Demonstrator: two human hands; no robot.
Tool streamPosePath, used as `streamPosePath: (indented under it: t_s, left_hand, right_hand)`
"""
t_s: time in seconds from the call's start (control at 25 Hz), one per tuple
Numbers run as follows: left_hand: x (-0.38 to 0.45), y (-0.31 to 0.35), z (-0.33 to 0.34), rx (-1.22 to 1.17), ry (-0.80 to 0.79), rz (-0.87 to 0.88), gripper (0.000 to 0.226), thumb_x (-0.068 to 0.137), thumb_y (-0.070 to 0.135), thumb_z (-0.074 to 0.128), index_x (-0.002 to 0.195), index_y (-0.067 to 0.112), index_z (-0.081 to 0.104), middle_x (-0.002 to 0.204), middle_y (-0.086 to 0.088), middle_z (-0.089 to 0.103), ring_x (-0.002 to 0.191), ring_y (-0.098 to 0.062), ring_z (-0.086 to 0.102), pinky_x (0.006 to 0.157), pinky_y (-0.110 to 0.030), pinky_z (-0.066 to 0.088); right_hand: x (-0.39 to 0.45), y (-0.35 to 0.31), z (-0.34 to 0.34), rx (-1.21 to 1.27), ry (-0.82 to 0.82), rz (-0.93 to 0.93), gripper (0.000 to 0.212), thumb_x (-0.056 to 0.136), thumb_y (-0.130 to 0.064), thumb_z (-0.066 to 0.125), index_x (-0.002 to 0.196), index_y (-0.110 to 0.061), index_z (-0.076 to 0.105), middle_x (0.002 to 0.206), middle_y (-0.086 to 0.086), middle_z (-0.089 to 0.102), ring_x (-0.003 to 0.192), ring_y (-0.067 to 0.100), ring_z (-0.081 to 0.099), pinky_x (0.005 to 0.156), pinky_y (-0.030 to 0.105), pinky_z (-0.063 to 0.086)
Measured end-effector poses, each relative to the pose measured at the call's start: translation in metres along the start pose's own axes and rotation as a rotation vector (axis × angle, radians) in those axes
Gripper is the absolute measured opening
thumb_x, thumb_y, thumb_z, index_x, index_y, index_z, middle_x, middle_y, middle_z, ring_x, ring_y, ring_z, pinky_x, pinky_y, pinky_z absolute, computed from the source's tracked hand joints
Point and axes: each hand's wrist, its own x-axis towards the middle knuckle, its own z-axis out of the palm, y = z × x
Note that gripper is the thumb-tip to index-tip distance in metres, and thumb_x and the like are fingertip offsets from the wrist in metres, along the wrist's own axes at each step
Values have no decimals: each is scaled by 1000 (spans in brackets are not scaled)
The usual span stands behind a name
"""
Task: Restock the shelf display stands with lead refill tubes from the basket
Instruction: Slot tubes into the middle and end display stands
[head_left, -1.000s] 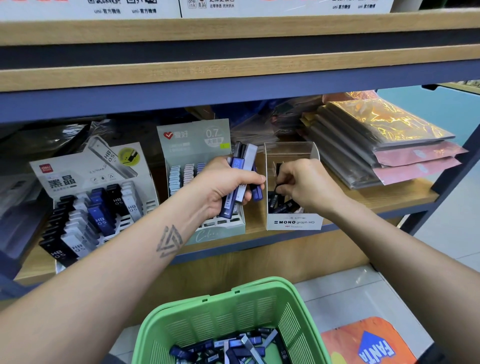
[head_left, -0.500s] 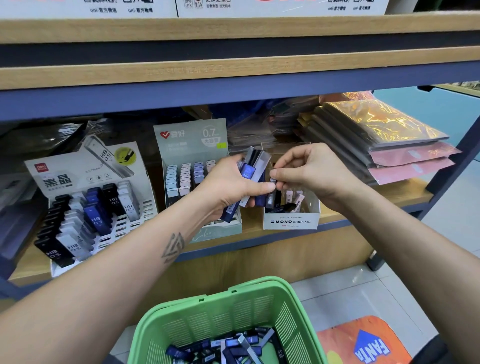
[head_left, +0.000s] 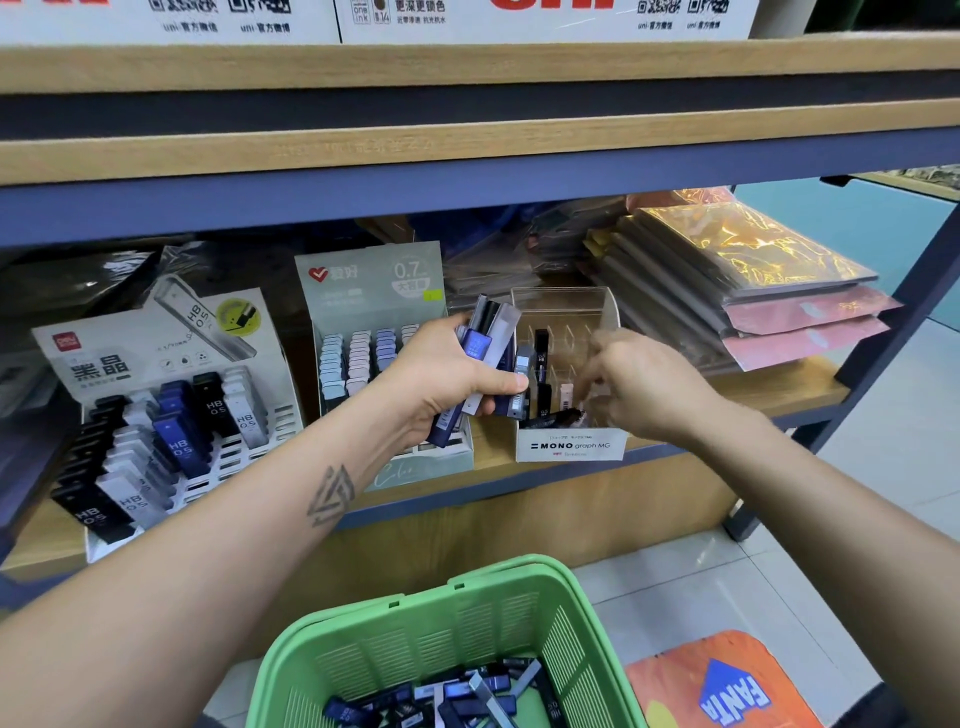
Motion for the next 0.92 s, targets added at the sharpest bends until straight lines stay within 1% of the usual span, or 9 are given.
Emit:
streamPosePath:
  t_s: [0.12, 0.2, 0.32, 0.4, 0.52, 0.64, 0.72, 0.8, 0.92]
  left_hand:
    - [0, 0, 1, 4, -4, 3, 35, 68, -3, 87, 91, 9, 63, 75, -7, 73, 61, -25, 65, 51, -27, 52]
    - [0, 1, 2, 13, -11, 6, 36, 68, -2, 88, 92, 8, 63, 74, -7, 73, 62, -27, 64, 52, -28, 52]
    - [1, 1, 1, 18, -15, 5, 37, 68, -2, 88, 94, 7, 63, 74, -6, 73, 63, -26, 64, 54, -29, 54]
    - [1, 1, 0, 14, -14, 8, 36, 68, -2, 88, 93, 8, 63, 73, -5, 72, 62, -25, 65, 53, -29, 54]
    - [1, 1, 0, 16, -14, 11, 35, 68, -2, 87, 90, 9, 62, 69, -2, 72, 63, -26, 65, 54, -29, 55]
    - [1, 2, -3, 9, -7, 3, 36, 69, -2, 87, 92, 8, 62, 70, -4, 72, 65, -28, 65, 55, -30, 55]
    - [0, 3, -5, -1, -3, 1, 37, 68, -3, 87, 93, 7, 62, 74, -6, 72, 65, -27, 66, 55, -30, 56]
    - [0, 4, -6, -11, 3, 11, 36, 68, -5, 87, 92, 8, 62, 76, -8, 71, 64, -26, 67, 56, -31, 57]
    - [0, 6, -8, -24, 22, 20, 39, 66, -5, 87, 95, 6, 63, 84, -13, 72, 75, -35, 72, 72, -47, 62]
  right_hand:
    - [0, -2, 16, -111, 24, -33, 19, 88, -18, 73, 103, -27, 79, 103, -1, 57, 101, 24, 57, 70, 30, 39]
    - [2, -2, 22, -141, 42, -41, 16, 89, -22, 71, 102, -27, 80, 106, -1, 58, 100, 24, 57, 70, 29, 34]
    - [4, -4, 24, -127, 18, -22, 13, 88, -28, 70, 96, -28, 80, 103, -3, 55, 98, 23, 56, 69, 29, 35]
    - [6, -4, 18, -29, 17, 11, 15, 87, -22, 71, 97, -29, 80, 99, -6, 53, 100, 21, 56, 71, 31, 42]
    - [7, 3, 5, 96, 37, 37, 14, 86, -19, 76, 99, -24, 78, 104, -5, 65, 98, 19, 61, 78, 35, 52]
    - [6, 4, -4, 284, 51, 66, 12, 88, -14, 74, 95, -25, 73, 91, -4, 72, 85, 13, 67, 75, 30, 54]
    - [5, 0, -8, 420, 58, 73, 19, 87, -9, 74, 87, -27, 68, 82, -8, 71, 80, 9, 70, 73, 24, 55]
    - [4, -3, -12, 506, 52, 56, 23, 83, -4, 77, 82, -27, 70, 79, -11, 73, 76, 3, 72, 73, 22, 57]
    - [2, -5, -15, 521, -6, 25, 26, 79, -2, 82, 79, -27, 72, 78, -12, 73, 74, -3, 71, 75, 22, 59]
